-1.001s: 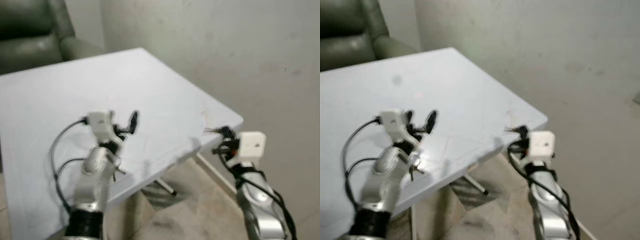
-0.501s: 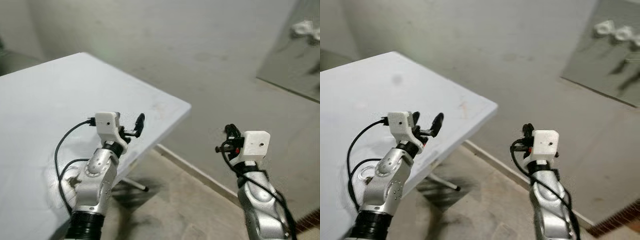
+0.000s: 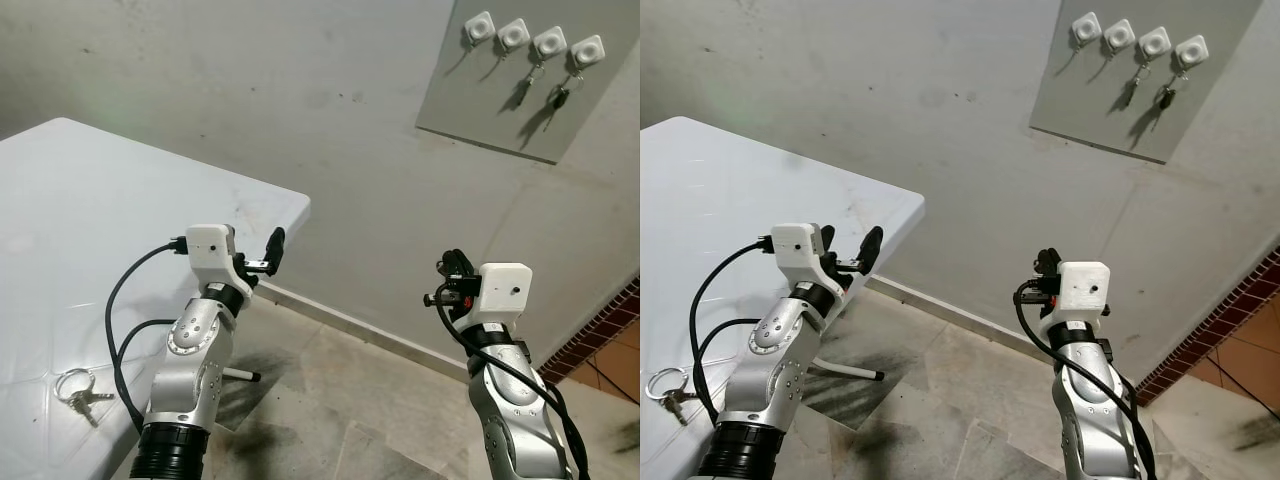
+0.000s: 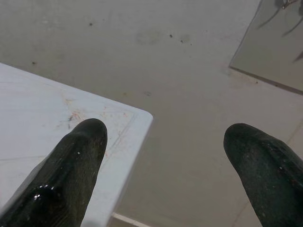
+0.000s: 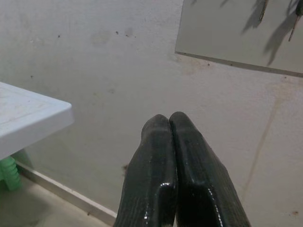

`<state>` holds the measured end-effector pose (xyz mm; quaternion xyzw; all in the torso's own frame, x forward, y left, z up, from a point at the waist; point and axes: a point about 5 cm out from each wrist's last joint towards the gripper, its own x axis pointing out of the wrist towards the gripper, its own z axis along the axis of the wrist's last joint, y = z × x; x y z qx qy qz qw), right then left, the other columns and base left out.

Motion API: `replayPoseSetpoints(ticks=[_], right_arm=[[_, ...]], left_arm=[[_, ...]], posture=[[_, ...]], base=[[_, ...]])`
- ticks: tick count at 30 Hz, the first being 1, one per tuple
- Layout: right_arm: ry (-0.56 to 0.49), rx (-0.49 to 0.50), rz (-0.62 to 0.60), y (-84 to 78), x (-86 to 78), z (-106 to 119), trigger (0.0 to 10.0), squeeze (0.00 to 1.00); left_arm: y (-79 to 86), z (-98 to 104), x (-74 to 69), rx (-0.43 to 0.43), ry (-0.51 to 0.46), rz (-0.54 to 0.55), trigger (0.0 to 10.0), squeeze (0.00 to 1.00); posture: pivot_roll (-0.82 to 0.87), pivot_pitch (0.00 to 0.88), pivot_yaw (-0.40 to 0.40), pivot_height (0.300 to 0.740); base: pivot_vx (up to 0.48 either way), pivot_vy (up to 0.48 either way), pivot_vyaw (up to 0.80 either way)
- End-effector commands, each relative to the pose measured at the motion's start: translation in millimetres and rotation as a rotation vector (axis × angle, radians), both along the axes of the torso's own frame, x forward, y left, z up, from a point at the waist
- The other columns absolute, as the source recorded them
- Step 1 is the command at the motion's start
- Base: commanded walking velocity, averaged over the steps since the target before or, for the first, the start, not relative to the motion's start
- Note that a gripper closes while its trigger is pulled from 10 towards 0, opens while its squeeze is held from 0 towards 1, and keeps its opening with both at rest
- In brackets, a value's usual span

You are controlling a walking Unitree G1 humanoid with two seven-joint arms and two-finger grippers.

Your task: Hang keys on a hook

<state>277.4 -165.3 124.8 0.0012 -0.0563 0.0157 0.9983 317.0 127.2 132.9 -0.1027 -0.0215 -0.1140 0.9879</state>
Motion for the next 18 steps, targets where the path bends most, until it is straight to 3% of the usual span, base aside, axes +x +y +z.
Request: replayPoseSetpoints(ticks=[1,18], right_arm=[[-0.012,-0.007,-0.01,-2.4,1.3,4.7,10.0,0.0],[-0.005,-0.003,-0.024,-4.5,0.9,4.0,10.0,0.0]], left_arm=[[-0.9,2.4,-0.4,0.019,-0.005,-0.004,10.0,0.0],[-3.6,2.9,-1.5,0.045,-0.016,-0.023,10.0,0.0]], posture=[[0.05,0.0,-0.044,0.74],[0.04,0.0,-0.038,0.74]], base=[[0.0,0.0,-0.77],[0.0,0.0,-0.77]])
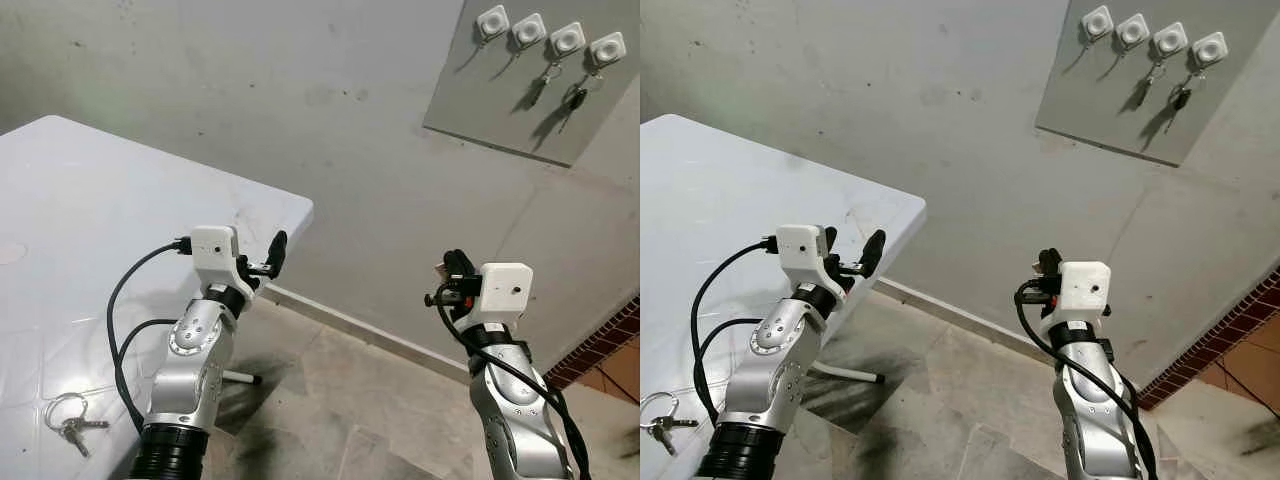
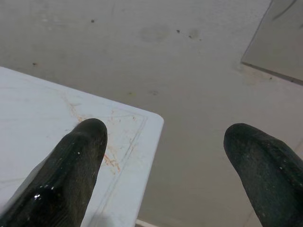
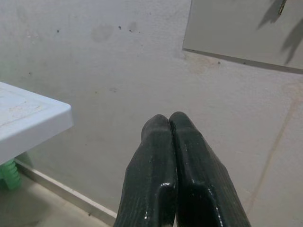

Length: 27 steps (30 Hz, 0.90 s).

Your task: Hang keys on a hook

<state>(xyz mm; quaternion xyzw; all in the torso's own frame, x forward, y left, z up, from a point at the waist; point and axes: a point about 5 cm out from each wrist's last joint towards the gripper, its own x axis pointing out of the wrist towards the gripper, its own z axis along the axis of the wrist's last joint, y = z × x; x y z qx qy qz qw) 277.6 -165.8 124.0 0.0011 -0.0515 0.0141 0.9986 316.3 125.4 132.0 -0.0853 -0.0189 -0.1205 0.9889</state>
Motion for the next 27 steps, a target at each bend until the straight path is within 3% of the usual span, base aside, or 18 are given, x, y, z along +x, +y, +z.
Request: replayPoseSetpoints(ticks=[1,22,27], right_arm=[[-0.013,-0.001,-0.022,-4.0,0.8,4.9,10.0,0.0],[-0.014,0.01,-0.044,-5.8,2.0,5.3,10.0,0.0],[-0.014,0.02,-0.058,-6.7,2.0,4.7,10.0,0.0]], left_arm=[[-1.7,3.7,-0.6,0.009,-0.014,-0.01,10.0,0.0],[-2.2,2.5,-0.7,-0.014,-0.001,-0.004,10.0,0.0],[-2.6,0.6,-0.5,-0.005,0.01,-0.003,10.0,0.0]], posture=[[0.04,0.0,-0.038,0.74],[0.05,0.0,-0.042,0.74],[0.05,0.0,-0.039,0.74]], base=[[0.0,0.0,-0.77],[0.0,0.0,-0.77],[0.0,0.0,0.0]])
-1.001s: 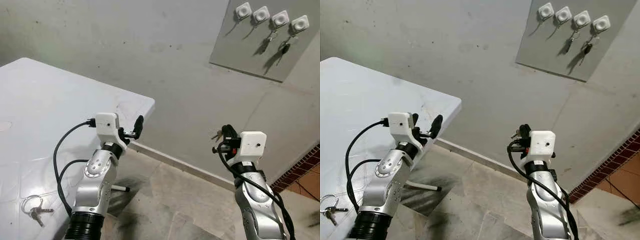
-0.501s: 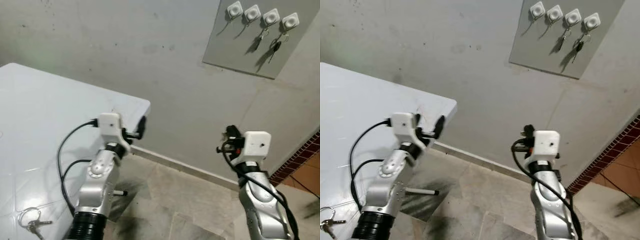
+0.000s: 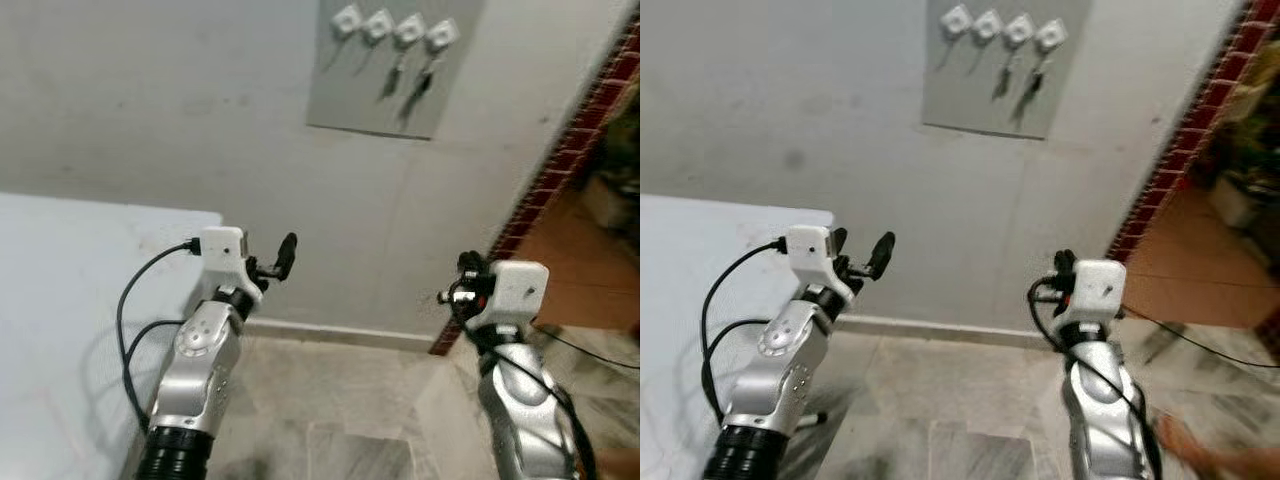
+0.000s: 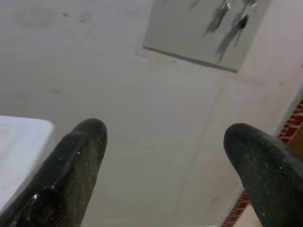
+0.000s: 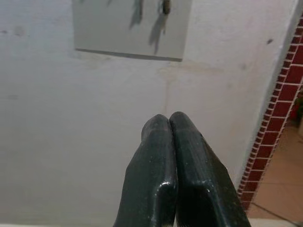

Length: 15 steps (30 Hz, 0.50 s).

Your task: Hang keys on a hook

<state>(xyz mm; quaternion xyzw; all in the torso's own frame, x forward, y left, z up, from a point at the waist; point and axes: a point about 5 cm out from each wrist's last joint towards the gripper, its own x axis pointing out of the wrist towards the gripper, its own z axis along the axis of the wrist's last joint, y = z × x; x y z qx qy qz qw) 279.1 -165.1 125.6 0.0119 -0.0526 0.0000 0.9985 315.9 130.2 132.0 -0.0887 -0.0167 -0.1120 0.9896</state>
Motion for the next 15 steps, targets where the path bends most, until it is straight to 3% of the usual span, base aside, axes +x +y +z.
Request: replayPoseSetpoints(ticks=[1,15], right_arm=[[-0.004,0.005,-0.037,-7.5,0.7,2.4,10.0,0.0],[0.045,0.037,-0.117,-10.2,-1.9,-2.9,10.0,0.0]], left_arm=[[-7.4,0.4,0.0,0.006,0.004,-0.018,10.0,0.0],[-8.0,-0.3,3.2,0.027,0.036,-0.058,10.0,0.0]], posture=[[0.05,0.0,-0.037,0.74],[0.02,0.0,0.011,0.74]], base=[[0.0,0.0,0.0],[0.0,0.0,0.0]])
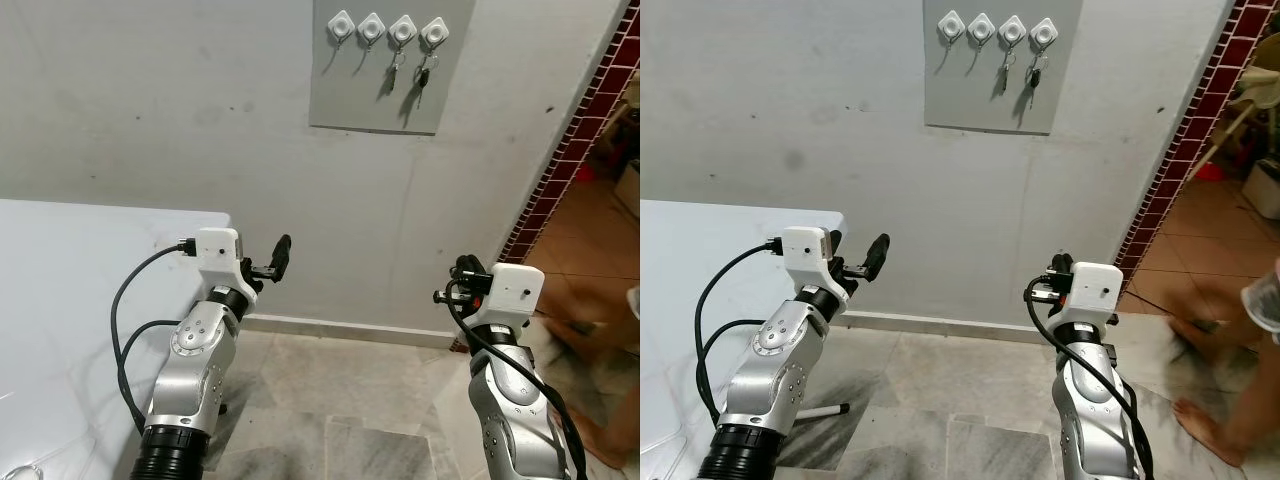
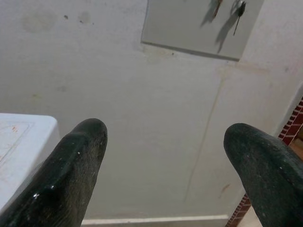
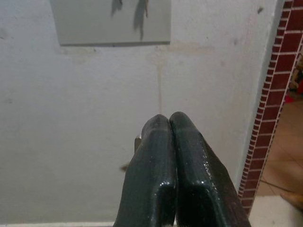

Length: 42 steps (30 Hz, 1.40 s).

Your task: Hang keys on a hook

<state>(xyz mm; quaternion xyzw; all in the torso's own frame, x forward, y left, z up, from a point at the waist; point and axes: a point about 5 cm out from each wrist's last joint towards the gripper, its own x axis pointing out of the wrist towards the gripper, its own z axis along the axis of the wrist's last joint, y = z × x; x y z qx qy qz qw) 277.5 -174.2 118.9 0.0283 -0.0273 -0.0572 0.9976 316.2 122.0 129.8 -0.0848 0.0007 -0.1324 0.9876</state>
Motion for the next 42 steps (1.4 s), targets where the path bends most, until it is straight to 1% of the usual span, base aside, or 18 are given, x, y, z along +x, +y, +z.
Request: replayPoseSetpoints(ticks=[1,3,4,8,12,17,34,42], right_arm=[[-0.012,0.002,-0.006,-1.0,-0.7,4.0,10.0,0.0],[-0.033,-0.041,0.001,-1.1,-1.5,5.9,10.0,0.0],[-0.041,-0.043,0.016,-0.5,-2.2,6.3,10.0,0.0],[-0.04,-0.038,0.011,-0.5,-2.6,6.2,10.0,0.0],[-0.042,-0.048,0.011,0.6,-1.7,7.2,10.0,0.0],[-0.042,-0.052,0.021,2.4,-1.2,6.4,10.0,0.0],[-0.039,-0.06,0.03,3.5,-1.4,6.4,10.0,0.0],[-0.04,-0.064,0.033,3.5,-1.0,6.6,10.0,0.0]], left_arm=[[0.0,2.0,3.3,0.016,0.007,-0.019,10.0,0.0],[-0.7,2.6,3.9,0.015,0.01,-0.031,10.0,0.0],[-1.7,4.7,4.3,0.002,0.003,-0.044,10.0,0.0],[-2.0,6.2,4.3,-0.002,-0.003,-0.053,10.0,0.0],[-2.5,7.6,2.9,0.019,-0.015,-0.069,10.0,0.0],[-1.7,8.2,1.8,0.042,-0.025,-0.07,10.0,0.0],[-3.4,7.5,0.4,0.059,-0.027,-0.074,10.0,0.0],[-4.7,8.1,0.6,0.086,-0.038,-0.076,10.0,0.0]], posture=[[0.02,0.0,0.015,0.74],[0.02,0.0,0.018,0.74],[0.02,0.0,0.019,0.74],[0.02,0.0,0.021,0.74],[0.03,0.0,0.018,0.74],[0.03,0.0,0.016,0.74],[0.04,0.001,0.006,0.74],[0.04,0.0,0.004,0.74]], base=[[0.0,0.0,0.0],[0.0,0.0,0.0],[0.0,0.0,0.0],[0.0,0.0,0.0],[0.233,0.0,0.0],[0.376,0.0,0.0],[0.449,0.0,0.0],[0.467,0.0,0.0]])
